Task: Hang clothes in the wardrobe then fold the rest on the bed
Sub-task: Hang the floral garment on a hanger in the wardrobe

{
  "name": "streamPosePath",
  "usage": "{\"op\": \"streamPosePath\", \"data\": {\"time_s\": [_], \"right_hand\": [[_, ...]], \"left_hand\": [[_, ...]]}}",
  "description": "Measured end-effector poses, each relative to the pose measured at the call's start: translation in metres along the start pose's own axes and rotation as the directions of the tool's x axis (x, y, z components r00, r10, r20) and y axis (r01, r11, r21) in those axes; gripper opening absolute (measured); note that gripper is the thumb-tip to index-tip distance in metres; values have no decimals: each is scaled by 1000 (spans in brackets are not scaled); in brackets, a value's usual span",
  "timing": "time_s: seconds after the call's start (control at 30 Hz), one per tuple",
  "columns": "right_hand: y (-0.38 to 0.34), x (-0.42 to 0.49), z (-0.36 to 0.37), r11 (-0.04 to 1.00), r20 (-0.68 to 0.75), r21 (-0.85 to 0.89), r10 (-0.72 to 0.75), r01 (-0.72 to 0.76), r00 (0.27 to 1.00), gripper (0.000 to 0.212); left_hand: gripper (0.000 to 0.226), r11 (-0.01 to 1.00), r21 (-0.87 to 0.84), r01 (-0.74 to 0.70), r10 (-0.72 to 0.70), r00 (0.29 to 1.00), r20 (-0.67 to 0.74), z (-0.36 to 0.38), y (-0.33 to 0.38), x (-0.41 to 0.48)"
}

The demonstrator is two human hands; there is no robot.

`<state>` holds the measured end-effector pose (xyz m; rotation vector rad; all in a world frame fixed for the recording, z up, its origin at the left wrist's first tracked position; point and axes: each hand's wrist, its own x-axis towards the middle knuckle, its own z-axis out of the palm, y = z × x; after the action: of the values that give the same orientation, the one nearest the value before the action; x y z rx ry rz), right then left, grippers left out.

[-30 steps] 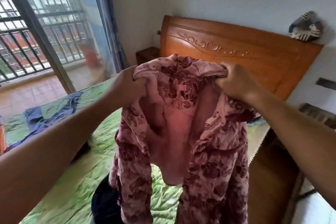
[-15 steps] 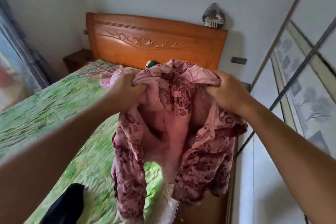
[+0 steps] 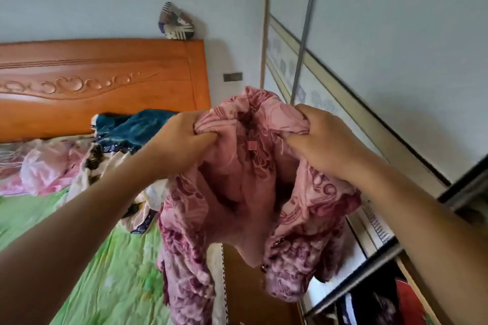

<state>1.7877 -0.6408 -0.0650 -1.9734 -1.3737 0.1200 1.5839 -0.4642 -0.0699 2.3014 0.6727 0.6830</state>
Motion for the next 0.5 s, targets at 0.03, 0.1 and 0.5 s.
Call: {"op": "streamPosePath", "data": {"time_s": [0.03,0.1,0.5], "right_hand": [[3,-7,-8,999,-31,-10,34,-34,999,8],[6,-25,-24,995,-85,-24,98,-101,992,5],[-15,-164,-120,923,-405,20,359,-385,841,20]], "left_hand": [[18,999,-25,-38,39,999,32,7,9,9],[27,992,-62,-114,119,988,96,20,26,22],[38,840,-350,-414,537,728,426,96,160,24]]}}
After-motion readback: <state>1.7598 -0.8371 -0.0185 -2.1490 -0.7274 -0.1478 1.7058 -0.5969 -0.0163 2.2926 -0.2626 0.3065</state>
